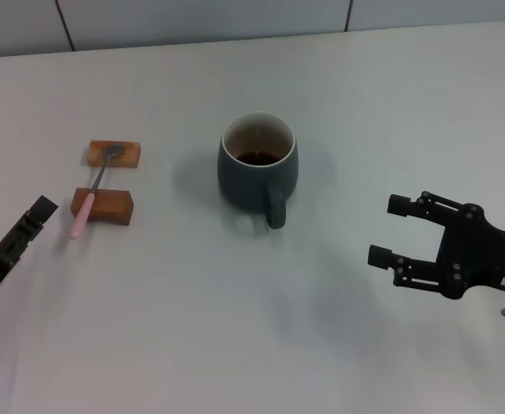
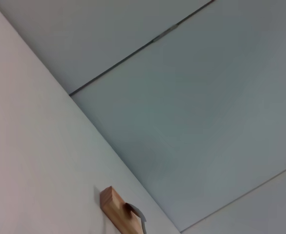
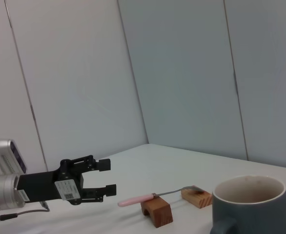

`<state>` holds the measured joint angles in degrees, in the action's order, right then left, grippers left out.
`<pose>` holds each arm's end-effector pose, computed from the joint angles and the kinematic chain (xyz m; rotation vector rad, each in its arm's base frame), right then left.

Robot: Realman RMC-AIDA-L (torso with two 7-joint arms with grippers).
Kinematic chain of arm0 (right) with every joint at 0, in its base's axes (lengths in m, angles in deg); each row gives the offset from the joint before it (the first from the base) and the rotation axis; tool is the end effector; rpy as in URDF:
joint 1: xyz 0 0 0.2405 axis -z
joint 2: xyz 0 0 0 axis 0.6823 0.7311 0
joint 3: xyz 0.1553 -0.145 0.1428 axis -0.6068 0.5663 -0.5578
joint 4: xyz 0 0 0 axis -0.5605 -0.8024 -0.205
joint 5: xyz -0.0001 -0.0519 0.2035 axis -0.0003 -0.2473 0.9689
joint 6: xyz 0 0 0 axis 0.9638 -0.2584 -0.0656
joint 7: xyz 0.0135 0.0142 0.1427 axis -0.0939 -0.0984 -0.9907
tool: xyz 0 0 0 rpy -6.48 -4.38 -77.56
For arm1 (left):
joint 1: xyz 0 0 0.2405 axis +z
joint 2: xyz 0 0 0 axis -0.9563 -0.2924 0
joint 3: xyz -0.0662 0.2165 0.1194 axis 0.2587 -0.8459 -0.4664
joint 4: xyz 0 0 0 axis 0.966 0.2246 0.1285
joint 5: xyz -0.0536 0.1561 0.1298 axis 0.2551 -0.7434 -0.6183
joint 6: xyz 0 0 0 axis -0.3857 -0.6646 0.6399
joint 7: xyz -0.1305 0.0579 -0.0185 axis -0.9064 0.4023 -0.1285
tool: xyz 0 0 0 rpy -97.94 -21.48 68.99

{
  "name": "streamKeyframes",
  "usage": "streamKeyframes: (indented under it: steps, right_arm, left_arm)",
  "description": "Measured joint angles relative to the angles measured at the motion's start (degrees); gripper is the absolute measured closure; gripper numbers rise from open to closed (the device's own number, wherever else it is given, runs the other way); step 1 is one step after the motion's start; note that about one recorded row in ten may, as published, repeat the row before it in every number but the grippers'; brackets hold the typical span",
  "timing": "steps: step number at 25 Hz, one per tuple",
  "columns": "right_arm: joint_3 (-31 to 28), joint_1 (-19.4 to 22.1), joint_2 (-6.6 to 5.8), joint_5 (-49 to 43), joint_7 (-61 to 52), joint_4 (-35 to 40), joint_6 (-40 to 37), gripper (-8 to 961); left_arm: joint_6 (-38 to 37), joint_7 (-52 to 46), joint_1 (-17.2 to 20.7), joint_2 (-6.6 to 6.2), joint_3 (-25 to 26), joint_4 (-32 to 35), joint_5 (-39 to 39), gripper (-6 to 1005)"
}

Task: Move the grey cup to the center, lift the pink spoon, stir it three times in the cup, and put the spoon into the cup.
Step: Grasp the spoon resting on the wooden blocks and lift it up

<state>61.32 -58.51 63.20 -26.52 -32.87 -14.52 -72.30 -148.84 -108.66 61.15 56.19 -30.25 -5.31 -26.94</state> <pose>0.3040 0.2553 -0.0093 -2.5755 0.4987 0.8939 -0.3641 0.2192 -0.0184 -1.6419 -1.5135 -1.3299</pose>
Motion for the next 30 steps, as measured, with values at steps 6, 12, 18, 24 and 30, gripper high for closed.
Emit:
streamKeyframes:
  steps: [6,12,18,24,30]
  right_arm:
    - [0.0,0.1,-0.03,0.0,0.5,-0.1,0.0,127]
    - [0.0,0.1,-0.03,0.0,0.5,-0.1,0.0,127]
    - [0.0,0.2,-0.03,0.0,0.5,-0.1,0.0,127]
    - [0.0,0.2,-0.03,0.0,0.5,-0.1,0.0,127]
    - [0.0,0.3,-0.03,0.0,0.5,-0.1,0.0,127]
  left_arm:
    - [2.9,0.0,-0.7,0.14,0.6,-1.9,0.0,212]
    - [3.5,-0.1,-1.2,0.17,0.6,-2.9,0.0,214]
    - [3.8,-1.4,-1.5,0.17,0.6,-3.2,0.0,215]
    - [4.9,-2.0,-1.9,0.13,0.6,-3.9,0.0,216]
    - [6.2,-3.1,-2.6,0.17,0.7,-4.7,0.0,218]
